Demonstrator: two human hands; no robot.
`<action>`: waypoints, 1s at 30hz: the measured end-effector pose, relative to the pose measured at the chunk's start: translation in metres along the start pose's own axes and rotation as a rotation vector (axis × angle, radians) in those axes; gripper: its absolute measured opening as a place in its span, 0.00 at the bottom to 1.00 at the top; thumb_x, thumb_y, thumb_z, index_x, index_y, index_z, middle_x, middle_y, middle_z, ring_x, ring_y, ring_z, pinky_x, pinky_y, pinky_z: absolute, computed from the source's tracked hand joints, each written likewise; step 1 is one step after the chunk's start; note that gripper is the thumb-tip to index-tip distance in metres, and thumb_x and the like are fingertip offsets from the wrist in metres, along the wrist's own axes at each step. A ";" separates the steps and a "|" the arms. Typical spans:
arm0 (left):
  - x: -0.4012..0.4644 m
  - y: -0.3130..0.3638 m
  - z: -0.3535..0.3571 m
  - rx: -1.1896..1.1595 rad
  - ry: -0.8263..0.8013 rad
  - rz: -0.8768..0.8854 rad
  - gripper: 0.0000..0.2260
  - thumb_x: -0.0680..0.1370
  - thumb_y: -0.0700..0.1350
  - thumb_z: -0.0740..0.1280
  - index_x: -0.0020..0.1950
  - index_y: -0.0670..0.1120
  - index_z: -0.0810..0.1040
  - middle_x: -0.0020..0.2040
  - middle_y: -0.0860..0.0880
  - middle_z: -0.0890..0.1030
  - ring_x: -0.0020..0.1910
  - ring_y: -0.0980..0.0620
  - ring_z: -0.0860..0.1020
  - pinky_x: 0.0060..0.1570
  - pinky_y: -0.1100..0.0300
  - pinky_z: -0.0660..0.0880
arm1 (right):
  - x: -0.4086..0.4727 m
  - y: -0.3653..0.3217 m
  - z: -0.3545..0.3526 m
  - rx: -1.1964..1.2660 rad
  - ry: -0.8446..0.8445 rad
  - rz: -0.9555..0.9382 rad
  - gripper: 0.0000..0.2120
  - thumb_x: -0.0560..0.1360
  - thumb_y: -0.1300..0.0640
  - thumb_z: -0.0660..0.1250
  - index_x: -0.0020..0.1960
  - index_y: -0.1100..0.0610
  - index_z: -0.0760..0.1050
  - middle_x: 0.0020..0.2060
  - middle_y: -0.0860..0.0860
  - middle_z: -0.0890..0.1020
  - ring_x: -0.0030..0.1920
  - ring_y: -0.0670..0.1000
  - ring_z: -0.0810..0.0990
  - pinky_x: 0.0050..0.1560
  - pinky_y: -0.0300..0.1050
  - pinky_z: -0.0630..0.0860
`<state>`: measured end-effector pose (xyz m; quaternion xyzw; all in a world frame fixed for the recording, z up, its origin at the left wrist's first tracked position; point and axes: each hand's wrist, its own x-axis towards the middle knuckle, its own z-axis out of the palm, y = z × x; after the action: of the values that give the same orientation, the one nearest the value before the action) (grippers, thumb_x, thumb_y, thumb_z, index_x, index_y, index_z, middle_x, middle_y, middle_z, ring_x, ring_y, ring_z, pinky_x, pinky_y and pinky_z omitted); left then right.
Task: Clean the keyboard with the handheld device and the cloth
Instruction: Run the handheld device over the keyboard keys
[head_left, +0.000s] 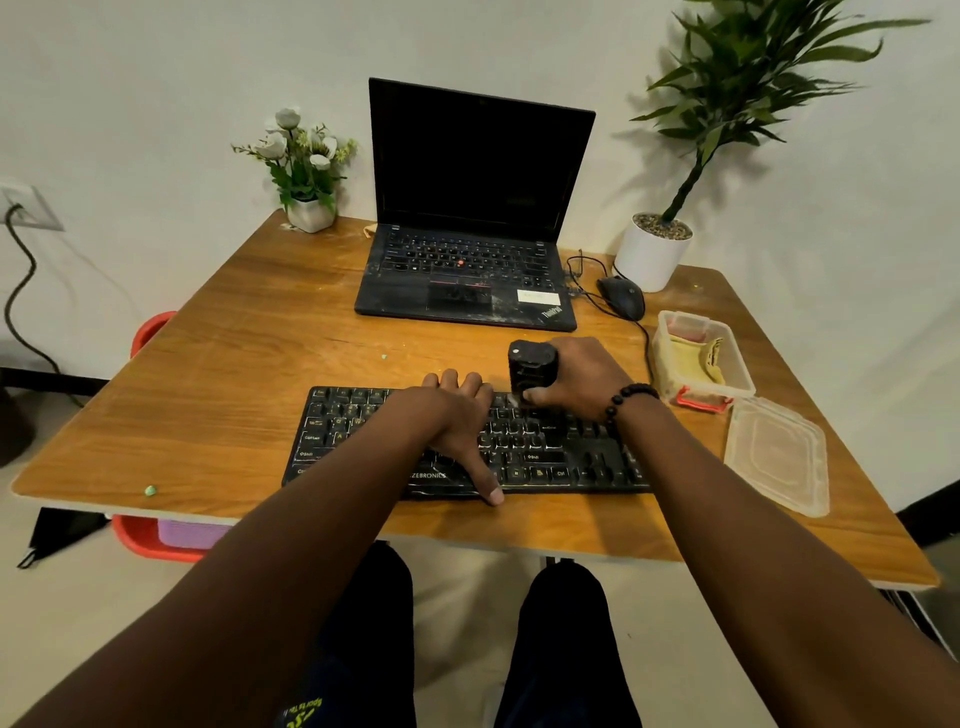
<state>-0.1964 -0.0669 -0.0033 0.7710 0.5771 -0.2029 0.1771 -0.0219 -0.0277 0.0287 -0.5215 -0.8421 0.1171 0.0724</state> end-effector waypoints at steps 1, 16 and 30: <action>-0.001 0.000 0.000 -0.003 -0.001 -0.001 0.65 0.58 0.76 0.74 0.81 0.48 0.43 0.80 0.47 0.47 0.77 0.37 0.49 0.74 0.35 0.57 | 0.003 0.001 -0.001 -0.063 0.020 0.012 0.15 0.68 0.52 0.75 0.50 0.56 0.77 0.46 0.51 0.81 0.49 0.52 0.79 0.48 0.46 0.77; 0.000 0.004 0.001 -0.004 -0.021 -0.026 0.66 0.58 0.75 0.74 0.81 0.48 0.41 0.80 0.48 0.47 0.78 0.37 0.48 0.73 0.34 0.59 | -0.014 0.007 -0.002 0.091 0.169 0.110 0.16 0.68 0.53 0.75 0.53 0.56 0.77 0.46 0.51 0.81 0.47 0.51 0.79 0.42 0.41 0.73; 0.002 0.004 -0.002 0.020 -0.045 -0.034 0.67 0.59 0.75 0.74 0.81 0.47 0.39 0.81 0.47 0.44 0.78 0.36 0.47 0.73 0.34 0.58 | -0.032 0.005 -0.021 0.148 -0.034 0.024 0.18 0.68 0.52 0.76 0.56 0.54 0.76 0.45 0.46 0.79 0.46 0.45 0.77 0.38 0.31 0.70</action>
<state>-0.1916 -0.0653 -0.0027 0.7581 0.5839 -0.2288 0.1789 0.0022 -0.0516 0.0476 -0.5229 -0.8258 0.1887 0.0952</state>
